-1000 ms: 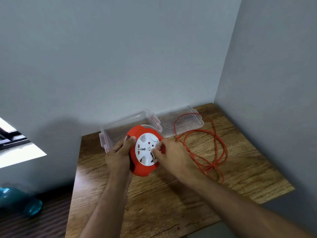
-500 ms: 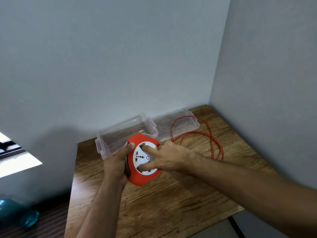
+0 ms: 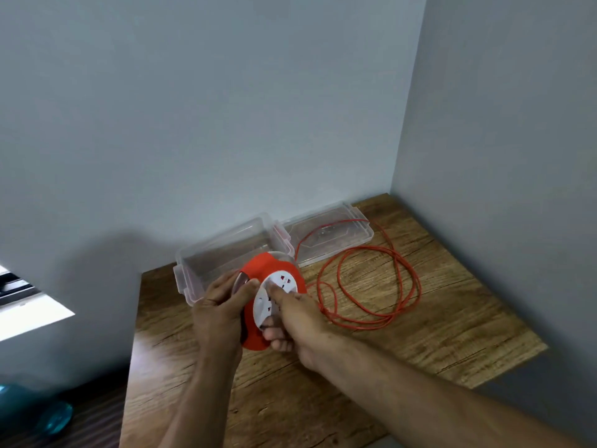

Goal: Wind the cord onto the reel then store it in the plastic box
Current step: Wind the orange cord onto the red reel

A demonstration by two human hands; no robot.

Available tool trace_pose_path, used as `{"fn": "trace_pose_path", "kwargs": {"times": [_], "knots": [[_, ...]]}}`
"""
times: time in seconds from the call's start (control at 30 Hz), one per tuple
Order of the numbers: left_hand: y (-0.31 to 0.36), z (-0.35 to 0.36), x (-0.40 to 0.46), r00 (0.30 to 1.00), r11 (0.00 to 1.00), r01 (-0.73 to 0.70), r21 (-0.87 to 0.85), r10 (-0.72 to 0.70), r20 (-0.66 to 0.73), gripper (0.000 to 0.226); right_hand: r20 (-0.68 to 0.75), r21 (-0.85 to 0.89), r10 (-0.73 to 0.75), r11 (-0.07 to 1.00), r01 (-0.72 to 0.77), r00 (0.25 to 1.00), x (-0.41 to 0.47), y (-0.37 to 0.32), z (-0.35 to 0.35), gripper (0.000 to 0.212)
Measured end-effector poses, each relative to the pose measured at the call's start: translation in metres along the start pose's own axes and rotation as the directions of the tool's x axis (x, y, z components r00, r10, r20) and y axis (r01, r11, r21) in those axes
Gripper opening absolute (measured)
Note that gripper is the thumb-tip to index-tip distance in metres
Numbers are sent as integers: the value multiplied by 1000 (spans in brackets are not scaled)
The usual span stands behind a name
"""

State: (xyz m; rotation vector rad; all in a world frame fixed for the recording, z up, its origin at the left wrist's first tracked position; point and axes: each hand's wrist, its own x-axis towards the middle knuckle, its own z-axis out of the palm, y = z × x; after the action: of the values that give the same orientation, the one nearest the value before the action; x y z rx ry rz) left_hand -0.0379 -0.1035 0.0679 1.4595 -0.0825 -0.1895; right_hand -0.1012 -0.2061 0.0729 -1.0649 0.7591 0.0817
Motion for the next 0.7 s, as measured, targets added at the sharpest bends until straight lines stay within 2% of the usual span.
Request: {"fn": "trace_pose_path", "kwargs": {"times": [0.07,0.1,0.13,0.17,0.2,0.23,0.27,0.3,0.33,0.37,0.47,0.53,0.63,0.7], "knots": [[-2,-1,2,998,996,50,-76,-53,-31,25,40,-69,-32,997,35,999,-6,-6,-7,42],[-3,-1,2,996,991,80,-110,-85,-37,23,45,-163,-63,984,70,997,-9,-9,-12,42],[-3,-1,2,992,984,111,-138,-117,-36,21,33,-316,-121,941,125,992,-12,-10,-17,42],[-1,-1,3,988,976,143,-166,-150,-33,18,17,-511,-220,837,197,975,-15,-13,-23,39],[0,-1,4,983,966,175,-188,-183,-26,14,33,-710,-369,645,282,929,-17,-15,-31,33],[2,-2,5,977,958,206,-198,-214,-17,12,116,-865,-537,358,350,835,-17,-16,-39,26],[3,-2,7,971,952,235,-196,-241,-6,10,288,-919,-650,19,394,703,-18,-19,-47,23],[5,-3,8,965,948,259,-187,-261,14,9,496,-861,-651,-284,421,575,-15,-21,-53,26],[7,-3,9,961,946,277,-170,-275,39,8,667,-745,-565,-500,442,485,-13,-23,-58,32],[8,-4,10,956,946,292,-142,-286,58,9,762,-643,-450,-611,461,465,-10,-26,-61,38],[9,-5,11,948,943,315,-104,-309,72,17,828,-518,-268,-702,489,493,6,-34,-66,54],[12,-6,12,939,933,340,-118,-332,87,21,874,-403,-165,-772,492,457,12,-40,-66,58],[14,-6,11,931,928,359,-95,-349,105,15,918,-226,2,-819,527,397,17,-50,-68,63],[13,-7,11,929,929,364,-63,-357,102,19,915,-173,48,-851,496,401,16,-58,-66,70]]}}
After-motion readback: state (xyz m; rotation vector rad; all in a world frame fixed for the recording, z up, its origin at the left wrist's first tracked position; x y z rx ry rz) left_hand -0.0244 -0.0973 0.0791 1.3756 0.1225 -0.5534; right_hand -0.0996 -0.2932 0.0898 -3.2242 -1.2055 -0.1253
